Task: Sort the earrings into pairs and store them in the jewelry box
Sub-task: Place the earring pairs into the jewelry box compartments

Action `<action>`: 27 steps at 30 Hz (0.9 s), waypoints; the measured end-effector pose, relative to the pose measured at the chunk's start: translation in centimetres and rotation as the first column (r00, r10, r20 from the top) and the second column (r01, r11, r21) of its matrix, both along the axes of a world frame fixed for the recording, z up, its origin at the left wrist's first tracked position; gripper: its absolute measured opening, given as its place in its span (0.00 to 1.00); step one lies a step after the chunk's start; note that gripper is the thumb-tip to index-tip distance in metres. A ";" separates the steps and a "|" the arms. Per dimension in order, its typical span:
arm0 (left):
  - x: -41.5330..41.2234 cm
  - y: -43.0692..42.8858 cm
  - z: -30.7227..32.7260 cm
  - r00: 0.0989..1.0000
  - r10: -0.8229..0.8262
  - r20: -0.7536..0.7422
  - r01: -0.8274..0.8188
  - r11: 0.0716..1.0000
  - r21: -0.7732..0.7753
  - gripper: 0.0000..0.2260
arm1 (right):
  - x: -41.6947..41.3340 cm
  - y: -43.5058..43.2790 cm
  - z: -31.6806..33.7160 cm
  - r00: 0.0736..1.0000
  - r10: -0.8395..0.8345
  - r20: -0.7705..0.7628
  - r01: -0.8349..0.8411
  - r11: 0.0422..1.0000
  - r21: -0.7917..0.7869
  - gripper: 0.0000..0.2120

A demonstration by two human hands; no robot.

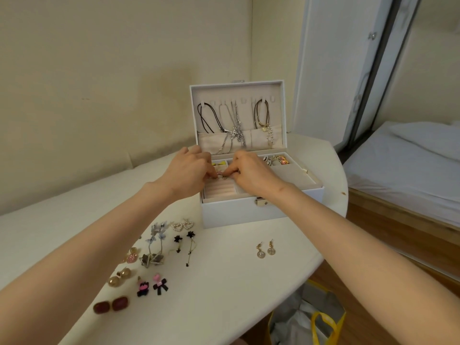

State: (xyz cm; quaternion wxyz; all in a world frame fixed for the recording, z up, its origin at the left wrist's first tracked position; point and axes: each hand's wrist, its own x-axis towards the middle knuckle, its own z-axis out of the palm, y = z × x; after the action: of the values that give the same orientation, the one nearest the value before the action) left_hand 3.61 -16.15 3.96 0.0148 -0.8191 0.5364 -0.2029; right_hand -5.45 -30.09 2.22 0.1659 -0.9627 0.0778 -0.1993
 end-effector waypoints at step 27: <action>-10.0 -1.8 -1.5 0.862 -0.496 -0.109 0.444 0.839 -0.314 0.05 | -14.9 -5.0 -0.8 0.966 -0.205 0.155 0.175 0.966 0.191 0.03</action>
State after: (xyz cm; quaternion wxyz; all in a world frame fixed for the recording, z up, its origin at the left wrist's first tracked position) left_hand -6.36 -17.96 2.50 -0.2008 -0.6707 0.6865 -0.1964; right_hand -20.31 -35.12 1.42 0.2364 -0.9113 0.1726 -0.2897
